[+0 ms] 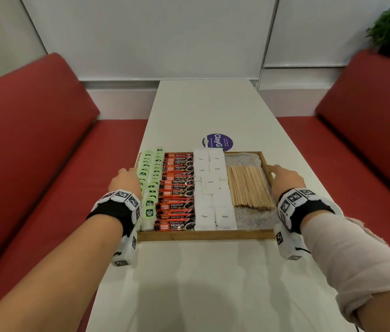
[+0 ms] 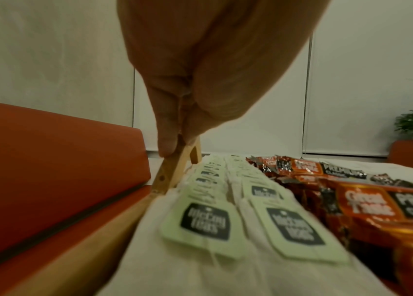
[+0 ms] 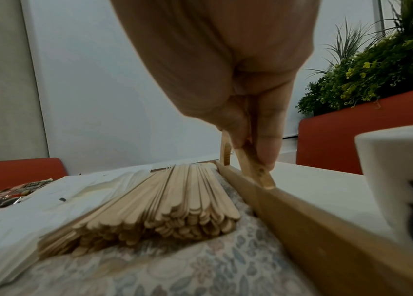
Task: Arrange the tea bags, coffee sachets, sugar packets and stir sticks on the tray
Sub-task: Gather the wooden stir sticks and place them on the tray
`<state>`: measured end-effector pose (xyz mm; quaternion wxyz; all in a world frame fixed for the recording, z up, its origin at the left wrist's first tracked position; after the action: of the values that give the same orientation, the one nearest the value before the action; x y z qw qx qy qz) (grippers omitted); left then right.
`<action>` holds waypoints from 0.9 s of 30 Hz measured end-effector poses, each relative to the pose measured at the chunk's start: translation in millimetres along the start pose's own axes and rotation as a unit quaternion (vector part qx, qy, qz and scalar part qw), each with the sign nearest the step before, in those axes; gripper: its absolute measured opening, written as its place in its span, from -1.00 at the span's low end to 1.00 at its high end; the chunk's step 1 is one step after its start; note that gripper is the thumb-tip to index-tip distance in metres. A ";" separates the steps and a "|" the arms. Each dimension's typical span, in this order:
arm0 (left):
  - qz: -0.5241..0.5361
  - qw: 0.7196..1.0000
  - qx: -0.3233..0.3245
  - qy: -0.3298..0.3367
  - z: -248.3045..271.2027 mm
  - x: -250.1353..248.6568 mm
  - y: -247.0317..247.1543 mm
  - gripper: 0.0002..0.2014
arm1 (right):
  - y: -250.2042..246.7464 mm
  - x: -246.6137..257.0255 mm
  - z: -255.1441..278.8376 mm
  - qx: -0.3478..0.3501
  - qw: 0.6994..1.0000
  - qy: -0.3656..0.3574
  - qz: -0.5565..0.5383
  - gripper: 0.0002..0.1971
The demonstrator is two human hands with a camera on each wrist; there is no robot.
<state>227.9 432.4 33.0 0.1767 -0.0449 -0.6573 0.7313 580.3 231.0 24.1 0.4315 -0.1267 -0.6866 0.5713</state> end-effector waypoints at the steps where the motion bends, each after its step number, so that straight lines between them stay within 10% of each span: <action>1: -0.003 1.000 0.000 -0.002 -4.5 -1.3 -0.6 -0.55 | 0.3 1.6 -5.0 0.000 1.000 -0.001 0.002 -0.64; 27: 0.004 0.999 0.027 -0.018 -53.1 -2.3 -3.2 -0.38 | 4.5 17.3 -55.3 0.053 0.999 -0.001 -0.008 -0.56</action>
<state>246.5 482.2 28.7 0.1630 -0.0296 -0.6399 0.7504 609.3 281.2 26.5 0.4415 -0.0981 -0.6568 0.6034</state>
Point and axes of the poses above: each hand's wrist, its own z-axis away from the middle knuckle, its own y-axis out of the palm, x = y × z, the point moved 9 cm from there along -z, towards the middle knuckle, and after that the axes turned 14 degrees about -z, right-handed, at the moved point
